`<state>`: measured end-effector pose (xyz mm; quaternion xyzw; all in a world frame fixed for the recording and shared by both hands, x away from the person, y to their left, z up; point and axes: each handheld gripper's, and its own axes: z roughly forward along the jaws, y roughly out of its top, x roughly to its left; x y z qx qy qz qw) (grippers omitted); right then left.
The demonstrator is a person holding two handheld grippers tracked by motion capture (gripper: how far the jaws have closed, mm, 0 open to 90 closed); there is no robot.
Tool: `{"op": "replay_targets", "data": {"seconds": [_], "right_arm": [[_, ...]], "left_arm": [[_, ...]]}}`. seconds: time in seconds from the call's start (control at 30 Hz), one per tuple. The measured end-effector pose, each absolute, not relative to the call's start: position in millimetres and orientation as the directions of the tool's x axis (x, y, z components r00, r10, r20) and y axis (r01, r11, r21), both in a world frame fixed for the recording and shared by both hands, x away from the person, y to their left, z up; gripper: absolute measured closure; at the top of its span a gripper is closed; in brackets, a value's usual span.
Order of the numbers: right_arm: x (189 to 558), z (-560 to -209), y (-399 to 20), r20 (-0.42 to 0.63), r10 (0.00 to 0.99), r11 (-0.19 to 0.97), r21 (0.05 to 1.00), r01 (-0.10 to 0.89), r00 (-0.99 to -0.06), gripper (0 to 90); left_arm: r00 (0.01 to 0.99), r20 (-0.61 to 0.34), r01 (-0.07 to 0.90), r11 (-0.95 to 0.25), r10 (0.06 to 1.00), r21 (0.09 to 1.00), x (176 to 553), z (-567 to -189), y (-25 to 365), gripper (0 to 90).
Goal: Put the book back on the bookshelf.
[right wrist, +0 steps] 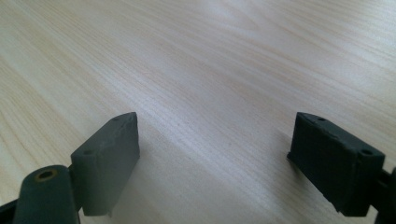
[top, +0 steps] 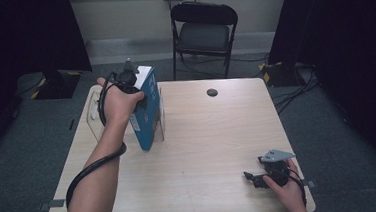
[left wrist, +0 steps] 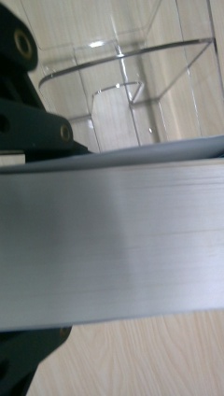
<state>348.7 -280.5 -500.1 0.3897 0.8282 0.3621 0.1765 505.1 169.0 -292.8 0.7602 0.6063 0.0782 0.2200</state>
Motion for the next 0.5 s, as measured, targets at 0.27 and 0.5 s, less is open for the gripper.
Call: {"op": "replay_targets", "data": {"seconds": [0.27, 0.5], "right_arm": [[348.7, -500.0, -280.5, -0.011, 0.774, 0.434, 0.738, 0.517, -0.633, 14.9], [348.6, -500.0, -280.5, -0.012, 0.774, 0.434, 0.738, 0.517, -0.633, 14.9]], "left_arm": [[0.302, -0.169, 0.850, -0.184, 0.938, 0.494, 484.6, -292.2, 179.8, 48.4], [0.333, -0.182, 0.836, -0.200, 0.925, 0.511, 470.0, -292.8, 185.3, 47.4]]}}
